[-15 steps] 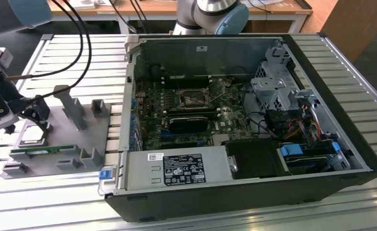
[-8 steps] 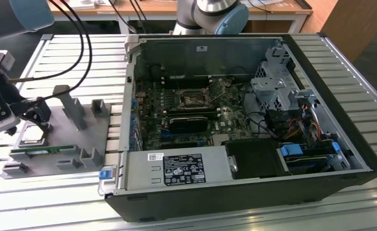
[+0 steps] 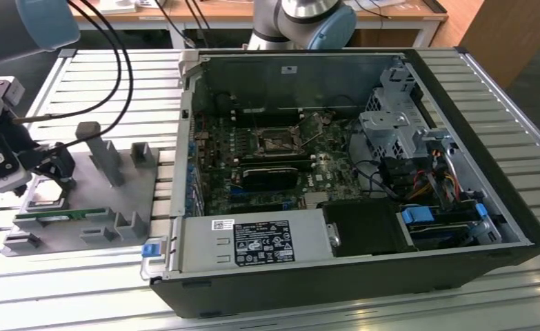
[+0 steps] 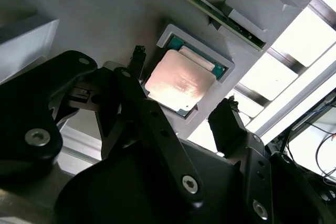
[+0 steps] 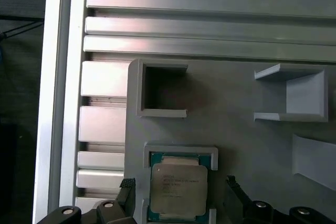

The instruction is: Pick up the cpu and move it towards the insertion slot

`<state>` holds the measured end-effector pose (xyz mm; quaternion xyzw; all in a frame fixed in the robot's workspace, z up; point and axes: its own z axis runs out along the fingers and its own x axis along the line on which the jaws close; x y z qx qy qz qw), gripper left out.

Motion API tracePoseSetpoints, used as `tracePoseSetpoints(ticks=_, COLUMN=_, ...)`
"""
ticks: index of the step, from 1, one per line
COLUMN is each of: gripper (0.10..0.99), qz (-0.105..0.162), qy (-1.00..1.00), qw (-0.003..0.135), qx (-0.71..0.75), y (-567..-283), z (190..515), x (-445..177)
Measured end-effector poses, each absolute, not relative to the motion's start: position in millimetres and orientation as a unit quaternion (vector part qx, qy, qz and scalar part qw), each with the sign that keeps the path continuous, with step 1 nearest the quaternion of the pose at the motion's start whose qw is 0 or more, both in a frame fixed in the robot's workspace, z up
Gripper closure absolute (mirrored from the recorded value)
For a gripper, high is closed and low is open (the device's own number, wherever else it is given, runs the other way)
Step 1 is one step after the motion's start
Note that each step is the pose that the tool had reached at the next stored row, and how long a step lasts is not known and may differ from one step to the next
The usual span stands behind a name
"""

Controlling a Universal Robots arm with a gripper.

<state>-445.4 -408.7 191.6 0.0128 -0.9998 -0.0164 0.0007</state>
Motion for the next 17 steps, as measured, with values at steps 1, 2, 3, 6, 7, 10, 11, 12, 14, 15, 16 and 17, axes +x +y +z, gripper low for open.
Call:
tracePoseSetpoints(ticks=1, gripper=0.325, qz=-0.016, qy=-1.000, qw=0.001, qx=0.012, y=-408.6, z=190.9, x=-445.4)
tracePoseSetpoints(ticks=2, gripper=0.325, qz=-0.016, qy=-1.000, qw=0.001, qx=0.012, y=-408.5, z=190.2, x=-445.4)
tracePoseSetpoints(ticks=3, gripper=0.325, qz=-0.016, qy=-1.000, qw=0.001, qx=0.011, y=-408.4, z=189.4, x=-445.4)
tracePoseSetpoints(ticks=6, gripper=0.325, qz=-0.016, qy=-1.000, qw=0.001, qx=0.010, y=-408.4, z=187.6, x=-445.6)
tracePoseSetpoints(ticks=7, gripper=0.325, qz=-0.016, qy=-1.000, qw=0.001, qx=0.010, y=-408.4, z=187.0, x=-445.8)
tracePoseSetpoints(ticks=10, gripper=0.337, qz=-0.016, qy=-1.000, qw=0.001, qx=0.009, y=-408.4, z=185.5, x=-446.0)
tracePoseSetpoints(ticks=11, gripper=0.337, qz=-0.016, qy=-1.000, qw=0.001, qx=0.009, y=-408.4, z=185.0, x=-446.1)
tracePoseSetpoints(ticks=12, gripper=0.408, qz=-0.016, qy=-1.000, qw=0.001, qx=0.008, y=-408.4, z=184.6, x=-446.2)
tracePoseSetpoints(ticks=14, gripper=0.408, qz=-0.016, qy=-1.000, qw=0.001, qx=0.008, y=-408.3, z=184.1, x=-446.6)
tracePoseSetpoints(ticks=15, gripper=0.420, qz=-0.016, qy=-1.000, qw=0.001, qx=0.008, y=-408.3, z=183.8, x=-446.9)
tracePoseSetpoints(ticks=16, gripper=0.420, qz=-0.017, qy=-1.000, qw=0.001, qx=0.008, y=-408.3, z=183.7, x=-447.2)
tracePoseSetpoints(ticks=17, gripper=0.420, qz=-0.017, qy=-1.000, qw=0.001, qx=0.008, y=-408.3, z=183.5, x=-447.4)
